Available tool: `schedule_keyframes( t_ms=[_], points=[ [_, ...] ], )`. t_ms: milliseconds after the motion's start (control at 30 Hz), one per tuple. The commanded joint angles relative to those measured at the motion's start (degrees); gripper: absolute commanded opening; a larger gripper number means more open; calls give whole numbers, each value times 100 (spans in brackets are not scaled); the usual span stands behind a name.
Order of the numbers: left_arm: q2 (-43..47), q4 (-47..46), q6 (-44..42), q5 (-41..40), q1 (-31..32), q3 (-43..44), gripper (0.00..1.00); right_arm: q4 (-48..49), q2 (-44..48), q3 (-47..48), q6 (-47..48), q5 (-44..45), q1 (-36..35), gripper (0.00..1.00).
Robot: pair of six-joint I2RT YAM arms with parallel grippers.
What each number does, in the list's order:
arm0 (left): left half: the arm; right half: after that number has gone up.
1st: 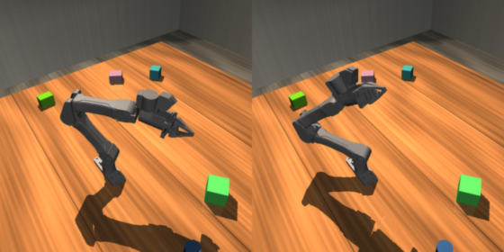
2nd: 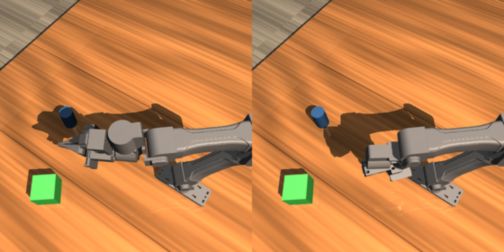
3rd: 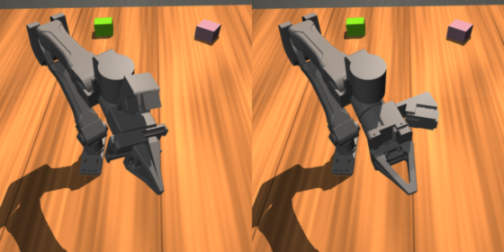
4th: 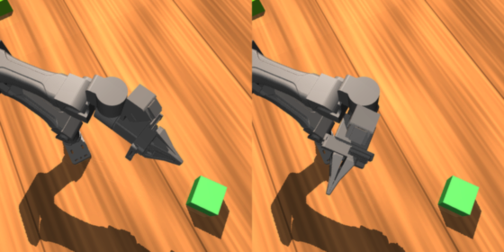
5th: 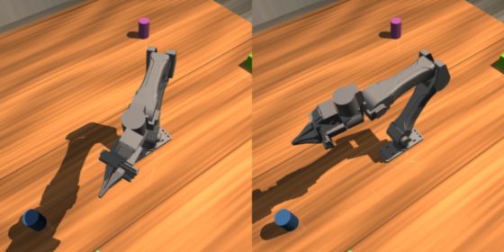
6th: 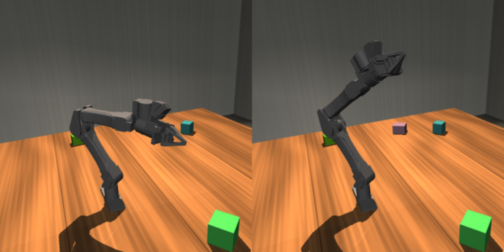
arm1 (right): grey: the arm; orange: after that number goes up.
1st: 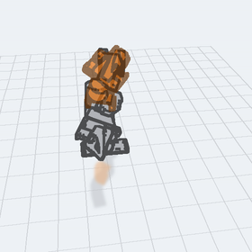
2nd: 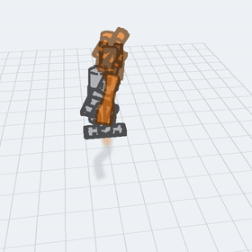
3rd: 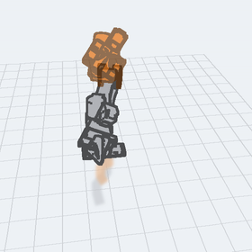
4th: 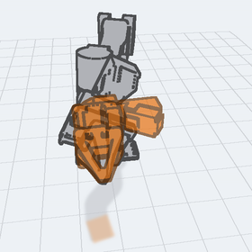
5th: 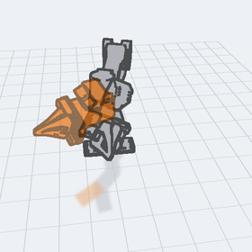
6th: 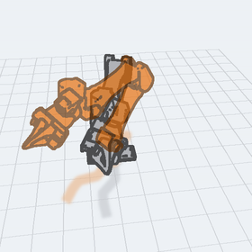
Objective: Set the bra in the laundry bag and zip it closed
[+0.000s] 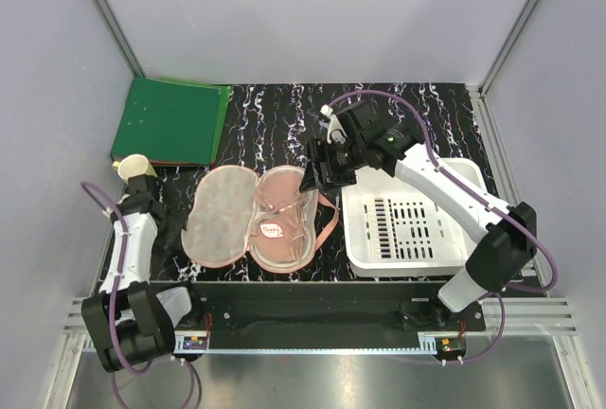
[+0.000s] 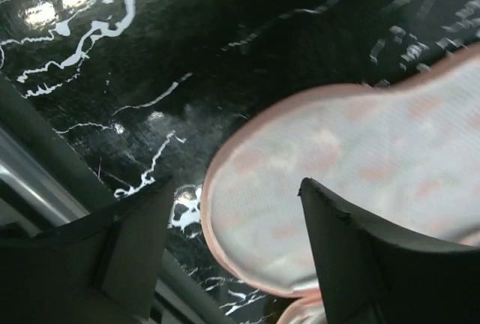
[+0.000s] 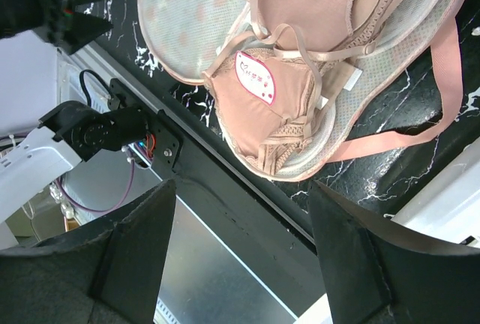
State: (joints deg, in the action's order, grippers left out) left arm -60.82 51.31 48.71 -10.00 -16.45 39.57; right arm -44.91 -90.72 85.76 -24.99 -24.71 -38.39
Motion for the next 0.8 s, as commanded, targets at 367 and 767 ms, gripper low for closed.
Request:
schedule_keyframes(
  t_ms=[367,767],
  points=[
    [-475,-1677,52,358,-306,-1180,48,-27,300,46,153,-139,34,79],
    [491,-1440,-441,411,-210,-812,0,-124,327,-173,109,-254,34,79]
  ],
)
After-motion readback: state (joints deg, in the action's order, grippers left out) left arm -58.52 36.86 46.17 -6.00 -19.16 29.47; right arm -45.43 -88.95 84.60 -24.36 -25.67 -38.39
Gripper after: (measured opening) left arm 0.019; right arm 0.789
